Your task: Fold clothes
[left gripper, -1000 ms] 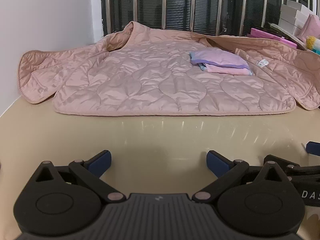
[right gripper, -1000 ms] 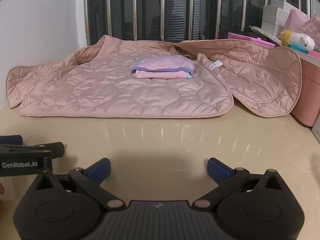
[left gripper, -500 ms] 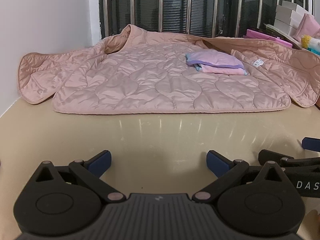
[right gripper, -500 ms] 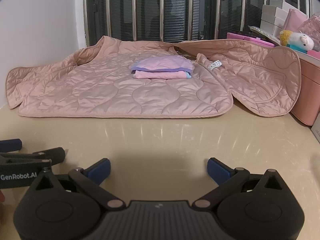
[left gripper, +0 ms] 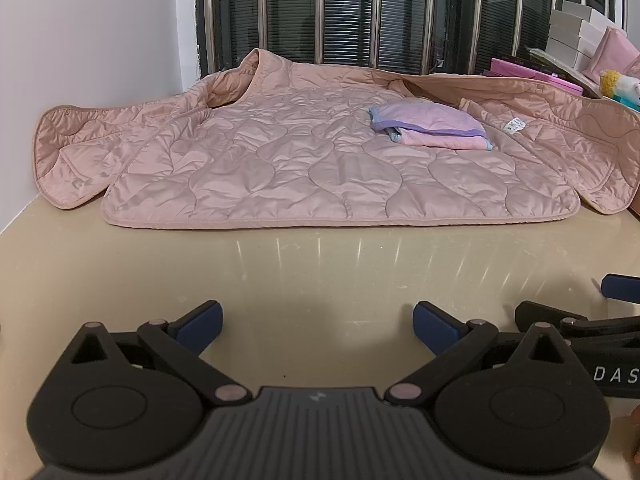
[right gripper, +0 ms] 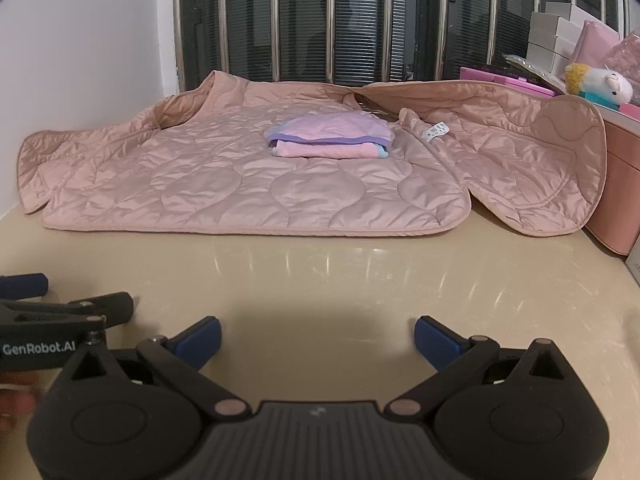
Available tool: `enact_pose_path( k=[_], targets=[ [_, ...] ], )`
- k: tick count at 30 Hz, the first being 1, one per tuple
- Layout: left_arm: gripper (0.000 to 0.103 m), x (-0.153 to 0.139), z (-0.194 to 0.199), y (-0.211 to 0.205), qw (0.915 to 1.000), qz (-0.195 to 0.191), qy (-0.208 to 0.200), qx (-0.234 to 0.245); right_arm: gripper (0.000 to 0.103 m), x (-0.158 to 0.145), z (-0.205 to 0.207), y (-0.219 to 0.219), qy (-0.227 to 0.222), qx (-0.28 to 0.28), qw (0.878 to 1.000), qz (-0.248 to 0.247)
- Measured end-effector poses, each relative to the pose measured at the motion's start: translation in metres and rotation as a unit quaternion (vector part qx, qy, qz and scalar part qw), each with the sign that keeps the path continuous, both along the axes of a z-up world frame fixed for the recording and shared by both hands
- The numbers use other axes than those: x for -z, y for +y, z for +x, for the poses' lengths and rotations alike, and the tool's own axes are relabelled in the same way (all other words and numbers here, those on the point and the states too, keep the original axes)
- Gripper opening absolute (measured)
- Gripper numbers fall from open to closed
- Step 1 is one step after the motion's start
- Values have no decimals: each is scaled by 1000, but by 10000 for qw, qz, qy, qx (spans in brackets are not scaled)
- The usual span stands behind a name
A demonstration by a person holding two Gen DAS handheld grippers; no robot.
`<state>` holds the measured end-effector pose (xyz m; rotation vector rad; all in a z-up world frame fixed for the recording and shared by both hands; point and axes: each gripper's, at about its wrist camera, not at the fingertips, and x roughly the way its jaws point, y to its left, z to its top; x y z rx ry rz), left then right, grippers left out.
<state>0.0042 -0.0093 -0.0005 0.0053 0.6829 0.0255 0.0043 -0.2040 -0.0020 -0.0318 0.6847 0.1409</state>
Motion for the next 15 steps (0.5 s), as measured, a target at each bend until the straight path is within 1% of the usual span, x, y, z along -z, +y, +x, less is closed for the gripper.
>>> enact_pose_path(
  k=[15],
  targets=[
    [102,0,-1,0,10000,-4,-2,-5,103,0,-1,1,-1,6,10000,1]
  ],
)
